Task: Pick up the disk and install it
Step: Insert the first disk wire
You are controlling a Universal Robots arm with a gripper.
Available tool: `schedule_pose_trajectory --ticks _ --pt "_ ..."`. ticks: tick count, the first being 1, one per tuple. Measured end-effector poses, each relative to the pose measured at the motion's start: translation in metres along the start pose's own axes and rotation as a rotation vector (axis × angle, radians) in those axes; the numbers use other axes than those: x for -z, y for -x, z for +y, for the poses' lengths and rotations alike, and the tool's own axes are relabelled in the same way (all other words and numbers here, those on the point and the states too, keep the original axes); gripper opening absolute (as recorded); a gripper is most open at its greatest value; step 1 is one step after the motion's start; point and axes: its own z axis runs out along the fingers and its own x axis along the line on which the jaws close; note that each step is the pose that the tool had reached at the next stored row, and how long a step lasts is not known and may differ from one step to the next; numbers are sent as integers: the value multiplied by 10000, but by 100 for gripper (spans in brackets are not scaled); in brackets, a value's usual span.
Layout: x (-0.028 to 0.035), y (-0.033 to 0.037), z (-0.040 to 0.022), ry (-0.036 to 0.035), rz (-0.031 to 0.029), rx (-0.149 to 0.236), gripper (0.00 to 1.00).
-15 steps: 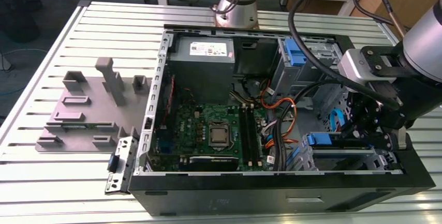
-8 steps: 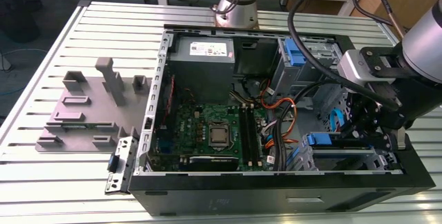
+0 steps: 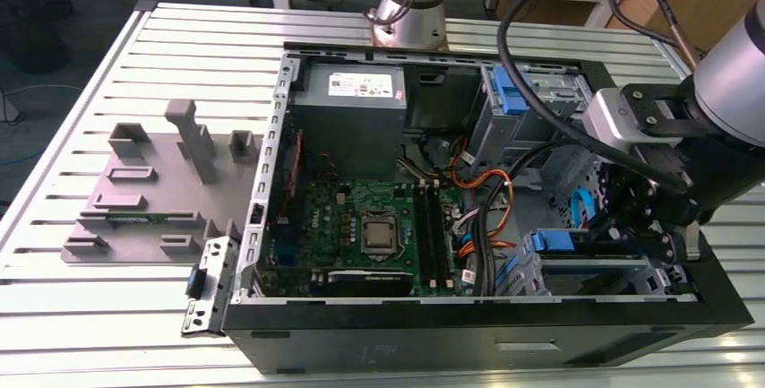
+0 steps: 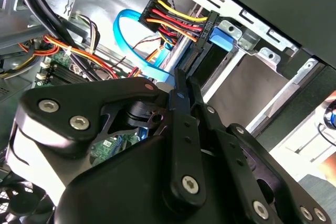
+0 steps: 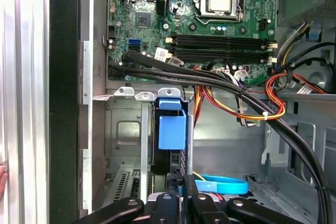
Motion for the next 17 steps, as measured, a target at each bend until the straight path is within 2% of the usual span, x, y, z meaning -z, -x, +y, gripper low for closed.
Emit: schedule_pose_trajectory --ticks 17 --pt "-30 -2 1 0 -4 0 17"
